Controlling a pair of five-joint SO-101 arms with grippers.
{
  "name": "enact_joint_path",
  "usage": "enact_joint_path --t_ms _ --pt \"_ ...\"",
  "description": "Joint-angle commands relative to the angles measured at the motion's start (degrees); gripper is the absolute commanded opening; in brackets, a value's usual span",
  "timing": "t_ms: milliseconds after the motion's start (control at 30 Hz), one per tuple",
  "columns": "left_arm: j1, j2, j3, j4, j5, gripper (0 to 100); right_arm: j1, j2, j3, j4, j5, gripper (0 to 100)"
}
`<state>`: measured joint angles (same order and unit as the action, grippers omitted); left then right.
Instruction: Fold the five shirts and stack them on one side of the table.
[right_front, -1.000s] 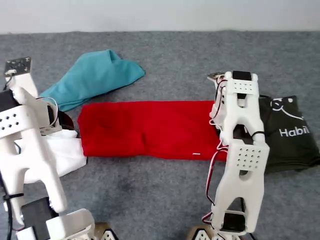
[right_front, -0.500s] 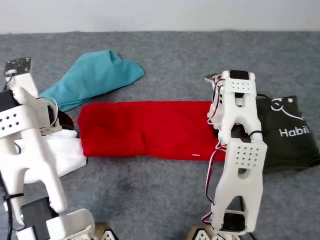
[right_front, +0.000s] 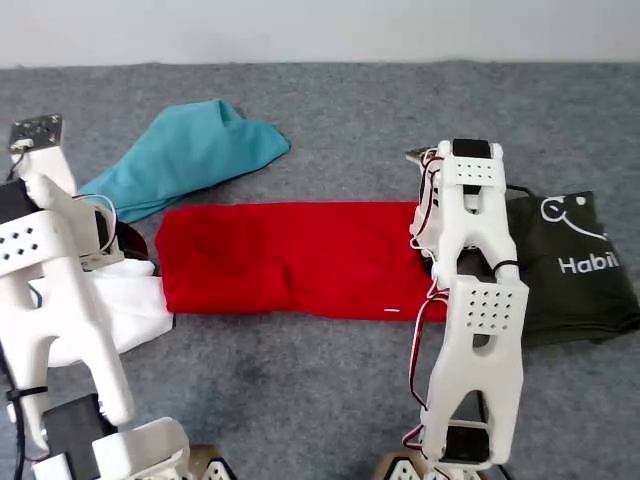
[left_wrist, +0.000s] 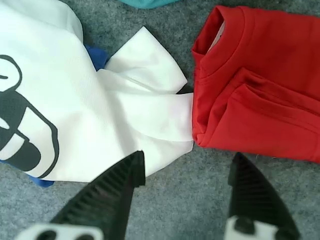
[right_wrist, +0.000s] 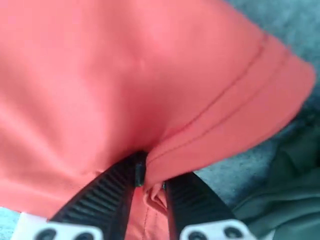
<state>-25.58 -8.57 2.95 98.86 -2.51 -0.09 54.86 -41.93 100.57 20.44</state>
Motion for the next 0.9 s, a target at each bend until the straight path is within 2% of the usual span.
enact_joint_path --t_ms 0,367,667,867 --pt "0.53 -2.20 -0.13 0.18 -0.88 27 -4.35 -1.45 -1.49 2.24 0.26 0.9" --pt "0.53 -1.93 -0.13 0.26 -0.88 27 -10.59 -14.55 -1.49 2.24 0.18 0.9" --pt "0.53 -1.93 -0.13 0.26 -0.88 27 -12.62 -15.78 -1.67 2.15 -1.85 0.9" --pt "0.35 -2.29 1.27 -0.09 -0.88 27 -20.00 -15.78 -3.08 1.89 -2.29 0.9"
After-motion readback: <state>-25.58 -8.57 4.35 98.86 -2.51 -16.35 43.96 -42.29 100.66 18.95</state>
